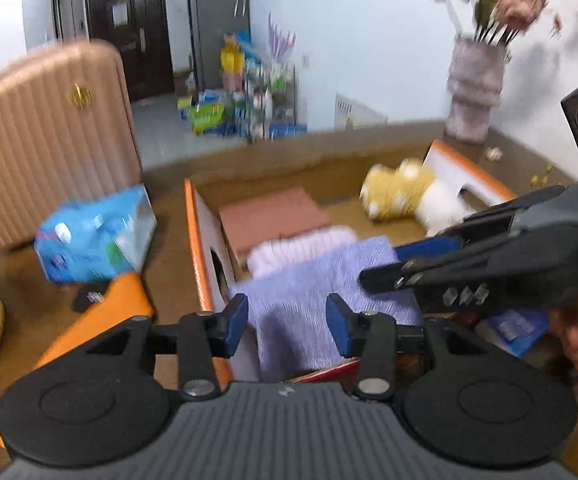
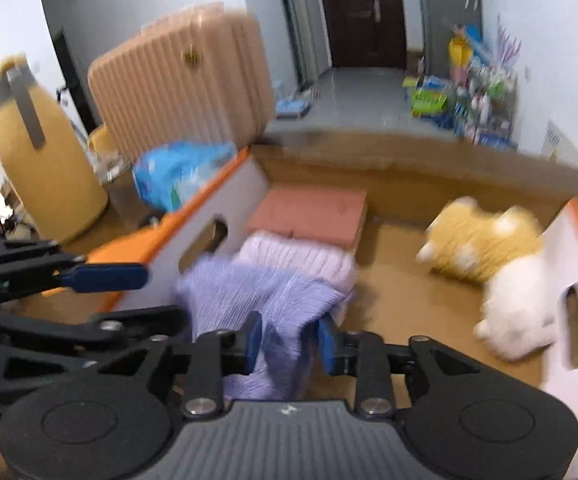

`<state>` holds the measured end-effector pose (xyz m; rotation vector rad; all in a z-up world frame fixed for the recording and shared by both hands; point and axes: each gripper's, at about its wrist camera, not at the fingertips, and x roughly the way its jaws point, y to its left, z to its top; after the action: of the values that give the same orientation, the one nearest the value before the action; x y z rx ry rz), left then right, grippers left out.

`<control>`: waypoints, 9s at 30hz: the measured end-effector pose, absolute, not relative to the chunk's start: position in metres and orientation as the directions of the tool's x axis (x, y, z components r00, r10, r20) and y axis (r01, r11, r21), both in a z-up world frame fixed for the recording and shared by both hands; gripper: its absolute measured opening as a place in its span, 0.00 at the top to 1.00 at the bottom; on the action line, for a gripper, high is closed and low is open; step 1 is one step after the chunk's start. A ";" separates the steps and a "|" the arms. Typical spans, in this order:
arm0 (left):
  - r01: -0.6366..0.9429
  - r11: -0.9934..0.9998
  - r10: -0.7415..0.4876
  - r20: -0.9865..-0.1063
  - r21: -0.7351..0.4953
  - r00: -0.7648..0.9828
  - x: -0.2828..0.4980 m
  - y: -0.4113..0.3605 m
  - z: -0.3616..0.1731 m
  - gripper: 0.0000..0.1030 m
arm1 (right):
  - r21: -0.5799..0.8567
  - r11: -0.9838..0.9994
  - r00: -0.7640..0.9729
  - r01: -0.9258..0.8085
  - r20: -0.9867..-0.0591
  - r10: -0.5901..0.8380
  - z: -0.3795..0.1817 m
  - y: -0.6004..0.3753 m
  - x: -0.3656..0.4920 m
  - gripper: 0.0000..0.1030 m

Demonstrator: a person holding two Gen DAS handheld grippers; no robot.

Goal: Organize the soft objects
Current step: 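Lower the purple cloth bag onto the towel in the box and release, then withdraw both grippers from the box toward the loose items, then close both grippers on the blue tissue pack, then carry the blue tissue pack into the box beside the plush sheep, then open both grippers to release the tissue pack and lift away, then move both grippers down to the pink satin scrunchie, then close both grippers on the pink satin scrunchie, then carry the scrunchie into the box and open both grippers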

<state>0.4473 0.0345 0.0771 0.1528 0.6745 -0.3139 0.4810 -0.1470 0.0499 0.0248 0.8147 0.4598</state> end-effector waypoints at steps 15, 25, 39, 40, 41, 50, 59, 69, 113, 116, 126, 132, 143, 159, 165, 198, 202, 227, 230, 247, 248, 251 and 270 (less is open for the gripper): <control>0.271 0.961 -0.222 -0.435 0.052 0.872 0.325 0.039 0.160 0.40 | 0.110 0.940 0.813 -0.322 -0.477 0.334 0.167 -0.266 0.351 0.58; 0.267 0.962 -0.231 -0.349 0.059 0.908 0.218 0.019 0.128 0.28 | 0.038 0.931 0.856 -0.364 -0.381 0.351 0.136 -0.279 0.235 0.48; 0.270 0.957 -0.290 -0.426 -0.109 0.857 0.138 0.035 0.056 0.25 | 0.091 0.946 0.858 -0.312 -0.400 0.322 0.054 -0.262 0.115 0.47; 0.269 0.957 -0.290 -0.426 -0.110 0.857 0.139 0.035 0.057 0.25 | 0.089 0.948 0.862 -0.305 -0.398 0.315 0.053 -0.262 0.115 0.47; 0.269 0.957 -0.291 -0.427 -0.112 0.856 0.141 0.036 0.056 0.25 | 0.088 0.951 0.866 -0.296 -0.395 0.306 0.052 -0.262 0.117 0.47; 0.321 0.932 -0.361 -0.474 -0.165 0.803 0.184 0.010 0.046 0.31 | 0.129 0.971 0.887 -0.201 -0.398 0.236 0.052 -0.284 0.166 0.65; 0.315 0.917 -0.399 -0.523 -0.245 0.754 0.297 -0.053 0.041 0.53 | 0.270 0.899 0.804 -0.345 -0.408 0.431 0.041 -0.272 0.249 0.77; 0.241 0.912 -0.402 -0.611 -0.331 0.682 0.393 -0.088 0.012 0.55 | 0.278 0.950 0.823 -0.139 -0.500 0.267 0.001 -0.286 0.327 0.77; 0.378 0.824 -0.565 -0.559 -0.422 0.607 0.242 -0.038 0.023 0.72 | 0.407 0.871 0.723 -0.275 -0.510 0.467 0.015 -0.279 0.202 0.84; 0.411 0.801 -0.592 -0.479 -0.435 0.648 0.286 -0.038 0.065 0.72 | 0.389 0.869 0.787 -0.306 -0.411 0.461 0.055 -0.285 0.230 0.84; 0.340 0.803 -0.590 -0.575 -0.489 0.567 0.489 -0.079 0.065 0.73 | 0.329 0.921 0.773 -0.206 -0.523 0.360 0.084 -0.299 0.434 0.84; 0.321 0.818 -0.574 -0.640 -0.478 0.511 0.517 -0.091 0.022 0.72 | 0.230 0.960 0.715 -0.162 -0.642 0.275 0.042 -0.287 0.462 0.80; 0.356 0.866 -0.501 -0.605 -0.352 0.619 0.483 -0.076 0.065 0.61 | 0.148 0.967 0.789 -0.208 -0.559 0.256 0.080 -0.294 0.440 0.64; 0.000 1.000 0.001 -0.300 0.003 0.954 0.285 -0.009 0.125 0.19 | 0.086 0.921 0.865 -0.381 -0.318 0.387 0.117 -0.271 0.333 0.34; -0.019 1.000 0.014 -0.295 -0.012 0.955 0.251 -0.001 0.119 0.19 | 0.057 0.922 0.873 -0.382 -0.305 0.381 0.111 -0.268 0.305 0.34; 0.384 0.887 -0.461 -0.543 -0.257 0.702 0.334 -0.184 -0.001 0.85 | 0.292 0.956 0.837 -0.033 -0.514 0.186 -0.006 -0.396 0.309 0.58; 0.424 0.852 -0.522 -0.559 -0.307 0.644 0.309 -0.159 -0.007 0.90 | 0.321 0.939 0.800 -0.120 -0.529 0.283 -0.014 -0.385 0.305 0.82; 0.310 0.927 -0.375 -0.521 -0.211 0.766 0.181 -0.045 -0.002 0.58 | 0.283 0.890 0.747 -0.357 -0.485 0.454 0.014 -0.277 0.192 0.72; 0.297 0.930 -0.367 -0.516 -0.216 0.774 0.178 -0.039 -0.008 0.58 | 0.288 0.889 0.725 -0.356 -0.515 0.457 0.001 -0.265 0.210 0.72; 0.368 0.883 -0.469 -0.500 -0.292 0.728 0.182 -0.023 -0.009 0.81 | 0.341 0.879 0.693 -0.334 -0.544 0.474 -0.007 -0.259 0.197 0.83; 0.383 0.870 -0.491 -0.478 -0.310 0.729 0.185 -0.021 0.000 0.81 | 0.328 0.883 0.707 -0.337 -0.531 0.467 0.000 -0.258 0.196 0.83; 0.432 0.848 -0.527 -0.396 -0.308 0.752 0.210 -0.017 0.040 0.81 | 0.308 0.883 0.767 -0.355 -0.445 0.463 0.036 -0.262 0.208 0.83; 0.216 0.953 -0.301 -0.751 -0.213 0.588 0.585 -0.043 0.027 0.80 | 0.089 0.929 0.620 -0.359 -0.722 0.308 0.035 -0.175 0.613 0.85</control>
<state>0.5854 -0.0432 0.0270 -0.1034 0.8931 -0.3016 0.6131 -0.1751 0.0353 -0.0660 0.8166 0.3836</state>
